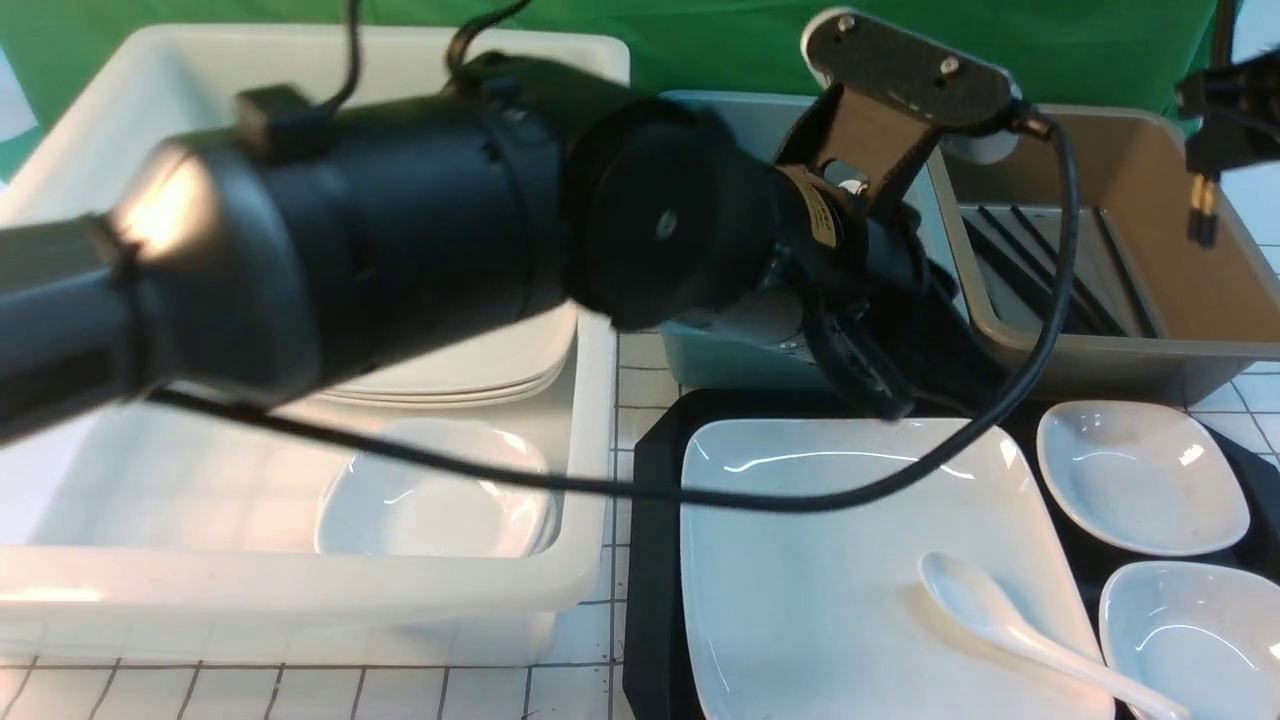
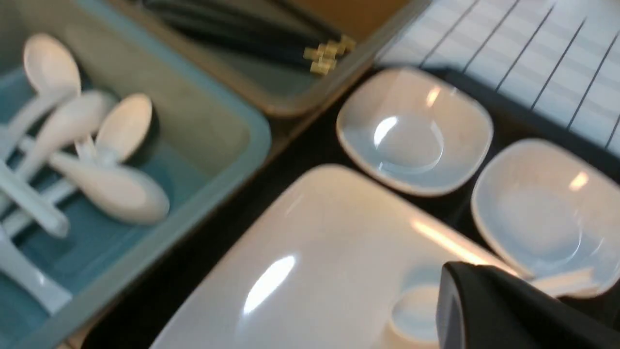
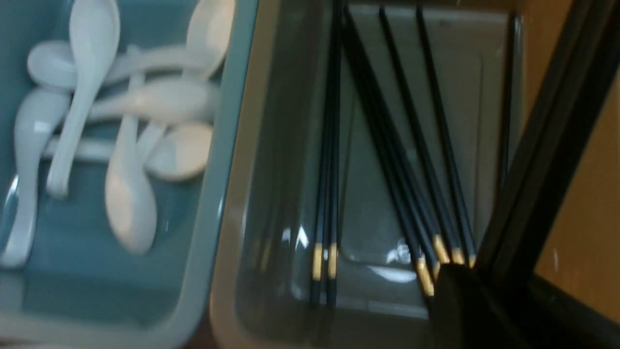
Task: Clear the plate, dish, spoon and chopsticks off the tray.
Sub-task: Use the right arm to put the chopsticks into the small storage box on the right
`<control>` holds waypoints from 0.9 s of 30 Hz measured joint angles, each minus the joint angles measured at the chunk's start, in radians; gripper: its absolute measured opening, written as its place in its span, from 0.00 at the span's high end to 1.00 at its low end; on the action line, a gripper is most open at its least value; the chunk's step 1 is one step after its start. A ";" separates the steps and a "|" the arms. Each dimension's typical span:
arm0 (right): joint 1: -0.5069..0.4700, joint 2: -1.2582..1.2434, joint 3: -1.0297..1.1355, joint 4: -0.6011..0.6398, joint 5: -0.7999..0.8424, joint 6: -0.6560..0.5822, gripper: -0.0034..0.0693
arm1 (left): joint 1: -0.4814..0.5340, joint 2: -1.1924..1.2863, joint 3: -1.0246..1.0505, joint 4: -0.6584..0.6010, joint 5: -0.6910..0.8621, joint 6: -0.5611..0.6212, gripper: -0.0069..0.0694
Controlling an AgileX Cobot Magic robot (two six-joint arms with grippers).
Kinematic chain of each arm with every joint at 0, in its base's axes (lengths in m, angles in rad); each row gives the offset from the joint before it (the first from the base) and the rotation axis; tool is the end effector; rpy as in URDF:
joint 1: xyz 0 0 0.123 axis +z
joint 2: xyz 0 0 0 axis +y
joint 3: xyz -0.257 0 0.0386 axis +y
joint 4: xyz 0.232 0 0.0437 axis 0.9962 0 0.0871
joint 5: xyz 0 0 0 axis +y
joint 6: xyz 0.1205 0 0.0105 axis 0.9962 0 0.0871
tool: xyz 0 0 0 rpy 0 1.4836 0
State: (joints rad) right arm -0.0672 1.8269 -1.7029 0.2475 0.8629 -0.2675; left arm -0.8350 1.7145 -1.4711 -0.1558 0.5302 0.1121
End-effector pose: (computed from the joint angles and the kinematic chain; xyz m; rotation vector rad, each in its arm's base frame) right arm 0.4139 -0.0053 0.2846 -0.1275 2.4367 0.1533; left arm 0.2644 -0.3061 0.2824 0.9514 2.1024 -0.5398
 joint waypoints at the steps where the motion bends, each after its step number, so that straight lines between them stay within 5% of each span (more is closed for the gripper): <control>1: -0.001 0.049 -0.041 0.006 -0.016 0.001 0.87 | 0.005 0.017 -0.019 0.000 0.039 0.000 0.91; 16: -0.001 0.354 -0.139 0.011 -0.068 0.031 0.80 | 0.009 0.028 -0.038 0.000 0.230 0.000 0.91; 21: -0.001 0.340 -0.140 0.011 0.032 0.057 0.40 | 0.009 0.028 -0.038 -0.003 0.239 0.000 0.91; 23: -0.001 0.315 -0.140 0.011 0.107 0.057 0.32 | 0.009 0.028 -0.038 -0.003 0.249 0.000 0.91; 25: -0.001 0.289 -0.140 0.011 0.159 0.051 0.32 | 0.009 0.028 -0.038 -0.003 0.256 0.000 0.91; 27: -0.001 0.209 -0.140 0.012 0.271 0.018 0.45 | 0.010 0.022 -0.038 -0.002 0.280 0.000 0.91</control>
State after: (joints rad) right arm -0.0683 2.0358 -1.8428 0.2592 1.1338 -0.2499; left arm -0.8252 1.7370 -1.5091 -0.1578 0.8107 0.1121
